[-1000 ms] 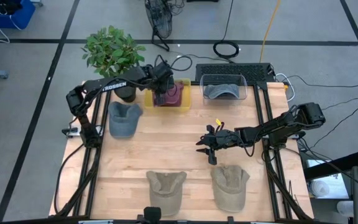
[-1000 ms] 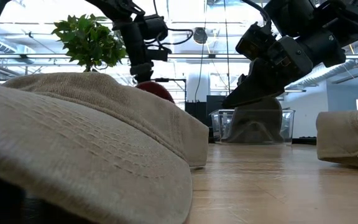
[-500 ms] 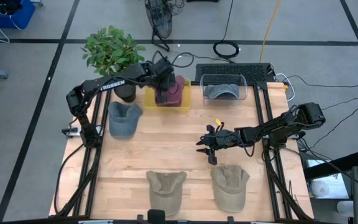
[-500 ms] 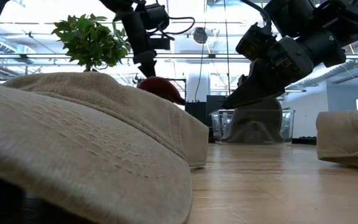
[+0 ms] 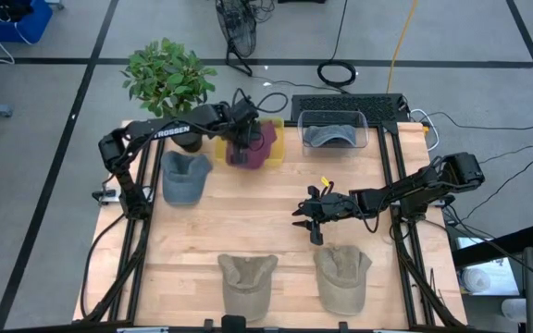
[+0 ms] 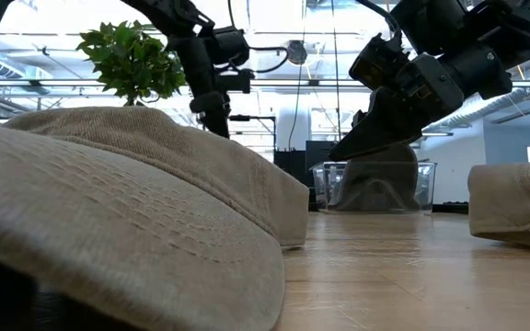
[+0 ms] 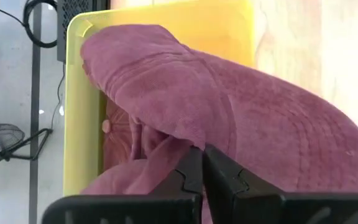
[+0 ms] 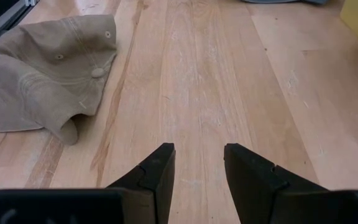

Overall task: Pick & Place hat
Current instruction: Put the red cap into the yellow bin

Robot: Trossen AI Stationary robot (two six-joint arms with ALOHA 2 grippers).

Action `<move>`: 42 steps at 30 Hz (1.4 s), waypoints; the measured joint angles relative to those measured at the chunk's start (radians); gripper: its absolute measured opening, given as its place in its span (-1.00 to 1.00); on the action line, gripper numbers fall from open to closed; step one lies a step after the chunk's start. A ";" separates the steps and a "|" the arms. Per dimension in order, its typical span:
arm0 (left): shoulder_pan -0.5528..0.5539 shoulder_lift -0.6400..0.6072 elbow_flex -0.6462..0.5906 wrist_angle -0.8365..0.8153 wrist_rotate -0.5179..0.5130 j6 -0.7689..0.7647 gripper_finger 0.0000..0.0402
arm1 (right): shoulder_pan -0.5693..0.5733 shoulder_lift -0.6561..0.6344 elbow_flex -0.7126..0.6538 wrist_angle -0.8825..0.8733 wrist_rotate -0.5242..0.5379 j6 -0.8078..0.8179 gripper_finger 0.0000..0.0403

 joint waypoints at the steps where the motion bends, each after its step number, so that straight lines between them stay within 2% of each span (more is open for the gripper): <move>1: 0.000 0.000 -0.013 0.018 0.000 -0.004 -0.92 | 0.000 0.000 0.000 0.000 0.000 0.000 -0.38; 6: 0.002 0.000 -0.062 0.142 -0.055 -0.034 -0.88 | 0.000 0.000 0.000 0.000 0.000 0.000 -0.38; 9: 0.010 0.000 -0.078 0.202 -0.091 -0.048 -0.93 | 0.000 0.000 0.000 0.000 0.000 0.000 -0.38; 12: 0.028 0.000 -0.079 0.216 -0.101 -0.062 -0.97 | 0.000 0.000 0.000 0.000 0.000 0.000 -0.38; 17: 0.053 0.001 -0.079 0.209 -0.087 -0.065 -0.90 | 0.000 0.000 -0.005 0.001 0.000 0.001 -0.38; 23: 0.052 0.076 -0.082 0.235 -0.040 -0.043 -0.94 | 0.000 0.000 -0.051 0.048 0.000 0.029 -0.38; 27: 0.043 0.139 -0.082 0.250 -0.107 -0.020 -0.97 | 0.000 0.000 -0.100 0.138 0.000 0.047 -0.38; 32: 0.041 0.151 -0.082 0.252 -0.152 -0.012 -0.81 | 0.000 -0.001 -0.142 0.208 0.000 0.048 -0.38; 42: 0.042 0.053 -0.083 0.250 -0.230 -0.023 -0.53 | 0.000 -0.001 -0.147 0.225 0.000 0.049 -0.38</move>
